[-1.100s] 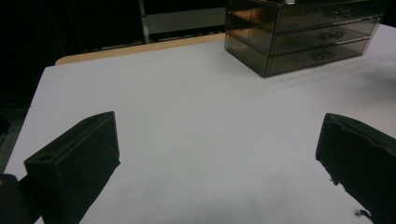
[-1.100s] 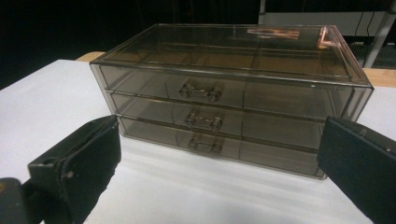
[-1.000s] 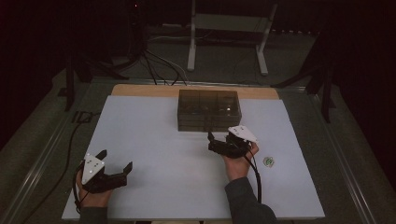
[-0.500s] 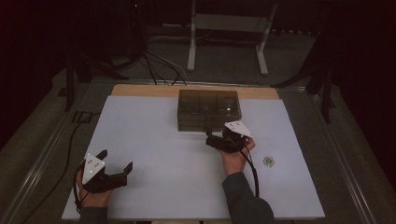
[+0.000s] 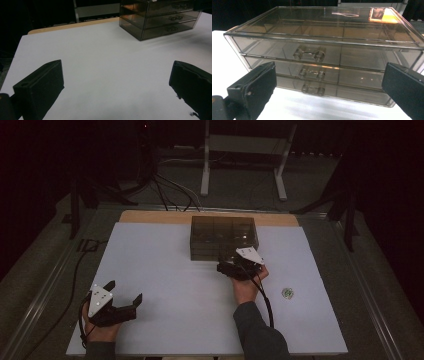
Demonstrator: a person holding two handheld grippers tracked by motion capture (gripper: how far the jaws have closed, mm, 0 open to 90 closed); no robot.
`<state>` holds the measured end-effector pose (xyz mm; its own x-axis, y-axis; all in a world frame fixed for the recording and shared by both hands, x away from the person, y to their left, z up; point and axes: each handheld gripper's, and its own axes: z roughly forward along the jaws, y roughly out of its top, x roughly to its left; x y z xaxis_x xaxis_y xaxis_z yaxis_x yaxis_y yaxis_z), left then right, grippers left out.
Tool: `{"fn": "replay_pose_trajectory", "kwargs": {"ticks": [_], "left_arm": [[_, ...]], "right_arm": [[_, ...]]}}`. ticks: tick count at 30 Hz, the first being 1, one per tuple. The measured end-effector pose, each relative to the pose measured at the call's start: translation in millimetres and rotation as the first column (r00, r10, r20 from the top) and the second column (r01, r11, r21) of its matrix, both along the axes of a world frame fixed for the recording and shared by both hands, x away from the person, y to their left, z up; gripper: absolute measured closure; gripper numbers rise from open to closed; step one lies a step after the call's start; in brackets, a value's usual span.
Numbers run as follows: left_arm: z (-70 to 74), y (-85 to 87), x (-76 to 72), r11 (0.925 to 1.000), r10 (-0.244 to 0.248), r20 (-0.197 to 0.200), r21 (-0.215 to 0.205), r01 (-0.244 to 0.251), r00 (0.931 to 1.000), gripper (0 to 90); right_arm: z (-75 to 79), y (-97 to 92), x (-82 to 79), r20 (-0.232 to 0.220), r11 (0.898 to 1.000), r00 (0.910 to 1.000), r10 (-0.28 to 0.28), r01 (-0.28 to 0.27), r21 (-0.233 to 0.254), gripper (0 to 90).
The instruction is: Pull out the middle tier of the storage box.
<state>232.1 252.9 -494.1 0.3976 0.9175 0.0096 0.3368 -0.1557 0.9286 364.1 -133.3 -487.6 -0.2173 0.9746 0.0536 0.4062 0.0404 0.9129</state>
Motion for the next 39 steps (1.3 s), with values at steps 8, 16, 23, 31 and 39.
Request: {"fn": "replay_pose_trajectory", "kwargs": {"ticks": [8, 16, 23, 31, 39], "left_arm": [[0.0, 0.2, -0.2, 1.0, 0.0, 0.001, -0.001, 0.0, 1.0, 0.6], [0.0, 0.9, -0.3, 1.0, 0.0, 0.001, -0.003, 0.0, 1.0, 0.6], [0.0, 1.0, -0.5, 1.0, -0.001, 0.001, -0.004, 0.001, 1.0, 0.6], [0.2, 1.5, -0.8, 1.0, 0.0, 0.0, -0.006, 0.0, 1.0, 0.6], [0.3, 2.0, -1.1, 1.0, 0.001, 0.001, -0.008, -0.001, 1.0, 0.6]], "right_arm": [[6.0, 10.7, 1.6, 0.014, 1.0, 0.9999, 0.002, -0.001, -0.019, 0.0], [7.3, 20.7, 6.2, 0.03, 1.0, 0.9995, -0.014, 0.014, -0.022, 0.0], [-3.9, 26.9, 10.9, 0.0, 0.999, 0.9996, -0.029, 0.029, -0.041, 0.0], [-10.9, 31.4, 13.2, -0.012, 0.998, 0.9991, -0.041, 0.04, -0.046, 0.0], [-19.3, 34.8, 16.7, -0.03, 0.996, 0.9974, -0.065, 0.063, -0.062, 1.7]]}}
